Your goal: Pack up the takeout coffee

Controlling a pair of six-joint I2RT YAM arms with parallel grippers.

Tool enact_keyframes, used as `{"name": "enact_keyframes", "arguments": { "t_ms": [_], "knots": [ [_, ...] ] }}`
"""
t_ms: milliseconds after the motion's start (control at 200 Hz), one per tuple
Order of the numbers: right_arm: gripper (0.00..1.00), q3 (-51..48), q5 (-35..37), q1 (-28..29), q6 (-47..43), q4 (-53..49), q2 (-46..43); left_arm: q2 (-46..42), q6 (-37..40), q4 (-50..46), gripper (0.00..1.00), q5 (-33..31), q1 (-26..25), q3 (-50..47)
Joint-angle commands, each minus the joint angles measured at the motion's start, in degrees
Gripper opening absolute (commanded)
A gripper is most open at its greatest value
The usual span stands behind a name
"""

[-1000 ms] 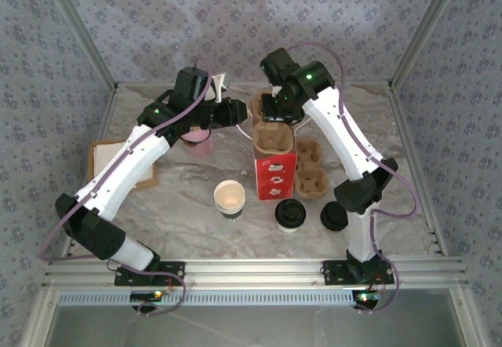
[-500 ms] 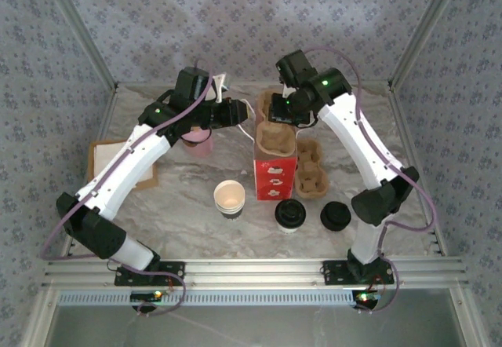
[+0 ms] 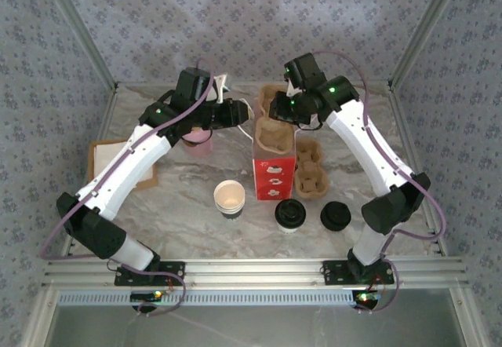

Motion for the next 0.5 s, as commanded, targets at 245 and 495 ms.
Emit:
{"name": "enact_keyframes", "arguments": {
  "t_ms": [245,495],
  "knots": [
    [0.24,-2.20,-1.41,0.28,0.79,-0.15,-3.55,0.69,0.20,0.77,0.29,0.13,-0.31,0.95],
    [0.24,-3.20,-0.46,1.54,0.54,-1.73,-4.63,0.84,0.13,0.90,0.29,-0.30,-0.26,0.95]
  ]
}}
